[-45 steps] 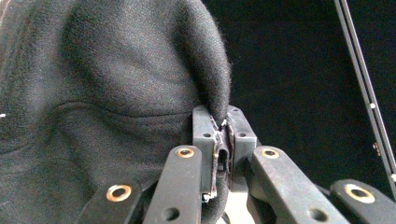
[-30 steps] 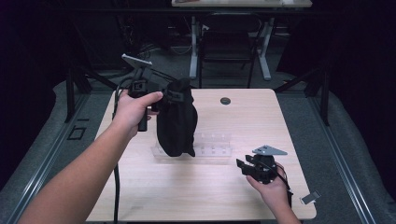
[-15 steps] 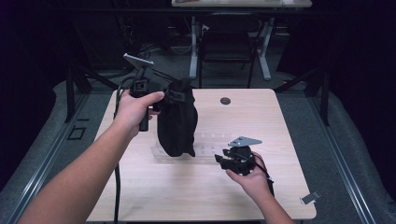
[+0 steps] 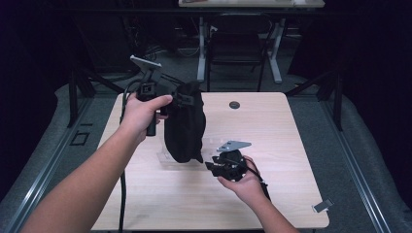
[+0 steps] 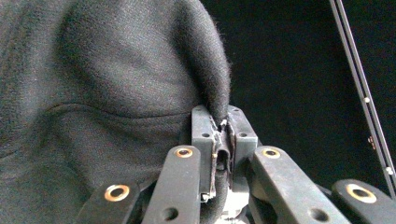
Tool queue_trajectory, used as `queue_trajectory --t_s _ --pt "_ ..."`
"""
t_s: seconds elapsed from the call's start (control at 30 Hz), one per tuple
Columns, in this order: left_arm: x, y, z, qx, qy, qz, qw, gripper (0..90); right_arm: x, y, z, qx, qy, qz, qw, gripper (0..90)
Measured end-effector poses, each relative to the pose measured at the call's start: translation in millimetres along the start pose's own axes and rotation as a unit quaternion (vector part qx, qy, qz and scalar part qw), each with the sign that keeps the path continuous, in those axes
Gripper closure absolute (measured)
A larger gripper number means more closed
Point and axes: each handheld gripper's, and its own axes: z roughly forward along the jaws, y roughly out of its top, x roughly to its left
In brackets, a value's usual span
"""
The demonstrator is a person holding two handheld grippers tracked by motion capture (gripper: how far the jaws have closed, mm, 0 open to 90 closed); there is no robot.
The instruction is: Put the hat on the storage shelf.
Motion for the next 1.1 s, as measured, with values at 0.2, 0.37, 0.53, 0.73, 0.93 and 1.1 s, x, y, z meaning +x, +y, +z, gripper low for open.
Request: queue_trajectory --t_s 0.2,0.37,0.53,0.73,0.93,1.1 --pt "-1.5 -0.3 1.9 0.0 0.0 -0.002 1.0 84.5 10.1 3.7 6.9 0.003 0.007 -0.013 0.9999 63.2" --pt "-1.8 -0.3 3.0 0.001 -0.001 0.001 1.0 84.4 15.7 6.2 10.1 0.004 0.005 -0.018 0.9998 63.8" --pt "-2.4 -0.5 3.9 0.002 -0.002 0.0 1.0 84.3 20.5 9.4 12.1 0.0 0.006 -0.025 0.9997 65.5" --pt "-2.5 -0.5 4.6 0.002 -0.002 0.001 1.0 84.2 26.2 14.3 12.9 -0.007 0.001 -0.027 0.9996 69.1" --pt "-4.2 -1.0 7.1 0.004 -0.005 -0.001 1.0 83.8 26.2 16.0 13.0 -0.006 -0.002 -0.022 0.9997 73.4" --pt "-6.0 -1.8 10.8 0.009 -0.01 0.003 0.9999 82.1 29.5 13.9 13.5 -0.003 -0.016 -0.043 0.9989 76.6"
